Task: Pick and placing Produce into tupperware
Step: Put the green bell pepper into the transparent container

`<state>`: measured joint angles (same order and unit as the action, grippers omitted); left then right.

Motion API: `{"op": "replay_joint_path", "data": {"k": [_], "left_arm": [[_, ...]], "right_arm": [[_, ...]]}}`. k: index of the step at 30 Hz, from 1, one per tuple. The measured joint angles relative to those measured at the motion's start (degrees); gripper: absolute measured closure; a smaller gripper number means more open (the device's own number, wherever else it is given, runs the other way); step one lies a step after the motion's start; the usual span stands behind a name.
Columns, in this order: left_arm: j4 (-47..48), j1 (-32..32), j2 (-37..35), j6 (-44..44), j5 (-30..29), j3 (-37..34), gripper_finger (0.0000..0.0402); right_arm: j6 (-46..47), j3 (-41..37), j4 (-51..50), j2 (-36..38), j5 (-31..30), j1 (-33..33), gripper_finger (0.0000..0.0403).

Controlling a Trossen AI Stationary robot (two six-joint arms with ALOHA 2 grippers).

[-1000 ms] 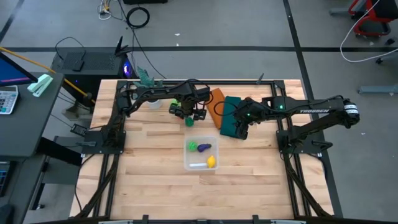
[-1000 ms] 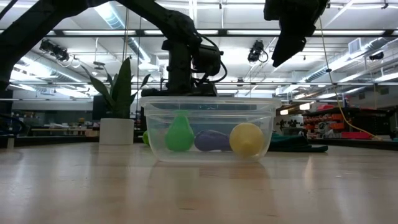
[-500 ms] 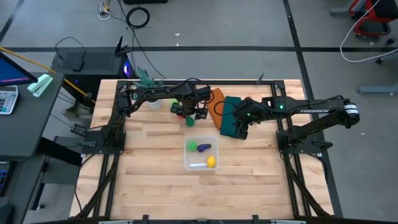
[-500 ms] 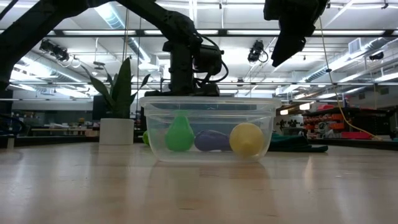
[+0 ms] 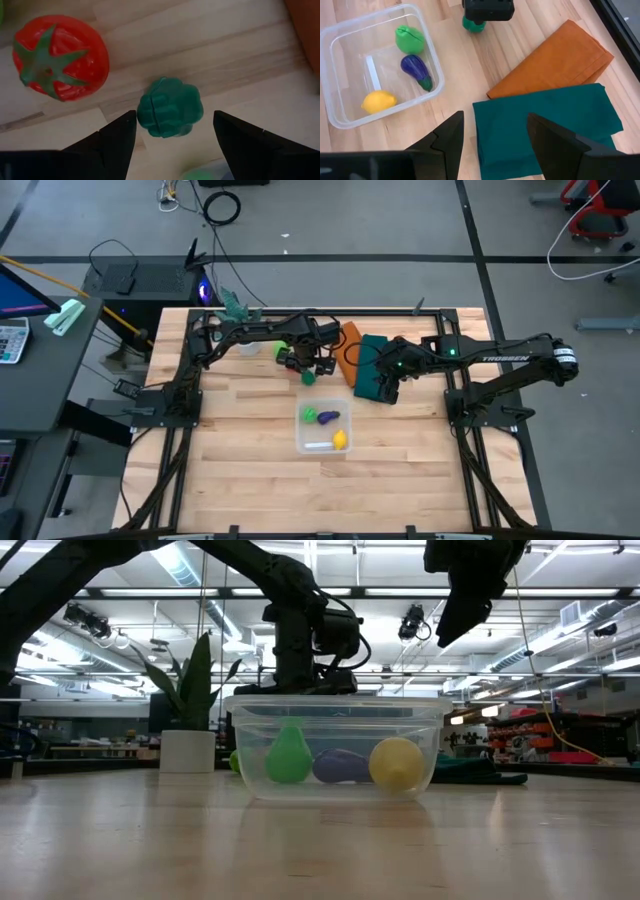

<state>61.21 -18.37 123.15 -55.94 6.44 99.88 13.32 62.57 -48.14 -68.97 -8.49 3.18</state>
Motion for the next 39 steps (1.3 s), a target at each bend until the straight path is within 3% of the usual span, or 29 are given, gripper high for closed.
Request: {"op": "replay_joint_path", "data": {"k": [30, 39], "left_arm": [[-3.3, 0.5, 2.4, 2.7, 2.5, 0.0, 0.0118], [-4.9, 0.5, 2.4, 3.3, 2.4, 0.0, 0.0159]], "right_arm": [[0.1, 0.0, 0.7, 0.0, 0.0, 0.0, 0.0225], [0.1, 0.0, 0.6, 0.0, 0.0, 0.0, 0.0225]]}}
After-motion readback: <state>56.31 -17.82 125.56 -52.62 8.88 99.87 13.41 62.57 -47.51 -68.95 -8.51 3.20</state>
